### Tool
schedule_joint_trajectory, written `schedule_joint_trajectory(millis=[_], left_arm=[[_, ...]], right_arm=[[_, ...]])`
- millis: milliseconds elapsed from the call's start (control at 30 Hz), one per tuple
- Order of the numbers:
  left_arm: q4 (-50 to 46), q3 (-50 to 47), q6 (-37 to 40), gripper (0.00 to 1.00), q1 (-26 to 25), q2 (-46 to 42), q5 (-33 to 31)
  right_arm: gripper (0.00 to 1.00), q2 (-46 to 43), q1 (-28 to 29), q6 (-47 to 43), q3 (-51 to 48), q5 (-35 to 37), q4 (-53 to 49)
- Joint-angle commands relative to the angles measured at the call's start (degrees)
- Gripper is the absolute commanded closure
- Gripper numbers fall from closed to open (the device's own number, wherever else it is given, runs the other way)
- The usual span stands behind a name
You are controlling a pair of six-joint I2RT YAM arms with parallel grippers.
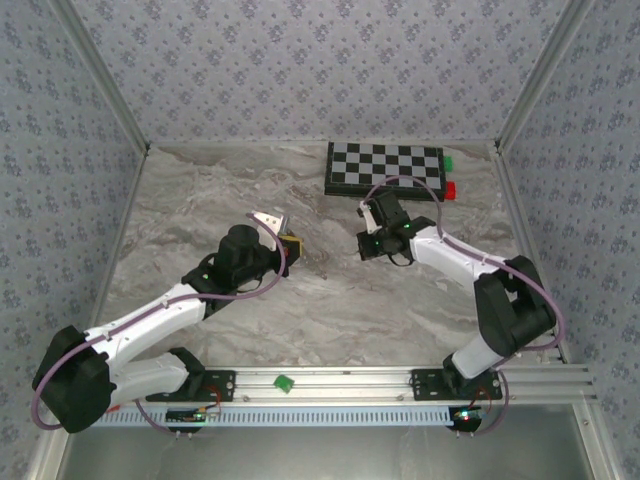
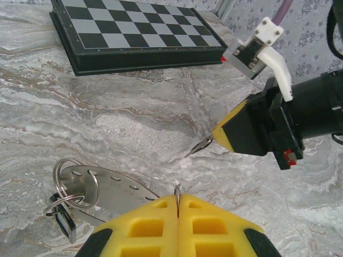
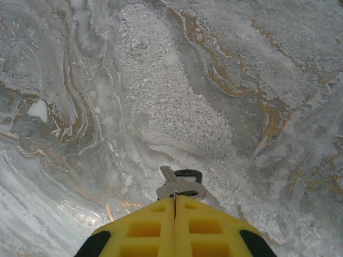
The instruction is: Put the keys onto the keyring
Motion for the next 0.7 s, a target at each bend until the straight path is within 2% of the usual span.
schedule_joint_trajectory(millis=[0, 400, 667], left_arm=[[1.5, 0.6, 0.7, 1.0, -0.1, -0.9, -0.3], [1.9, 0.9, 0.4, 1.0, -0.1, 0.4, 0.5], [2.0, 1.0, 0.2, 1.0, 0.0, 0.7, 0.9]], right_arm=[[1.0, 1.3, 0.7, -1.2, -0.3, 0.6, -1.4], [1.0, -0.9, 4.7, 2.8, -8.6, 1.2, -4.0], [1.0, 3.5, 5.6, 2.9, -6.7, 1.2, -7.7]])
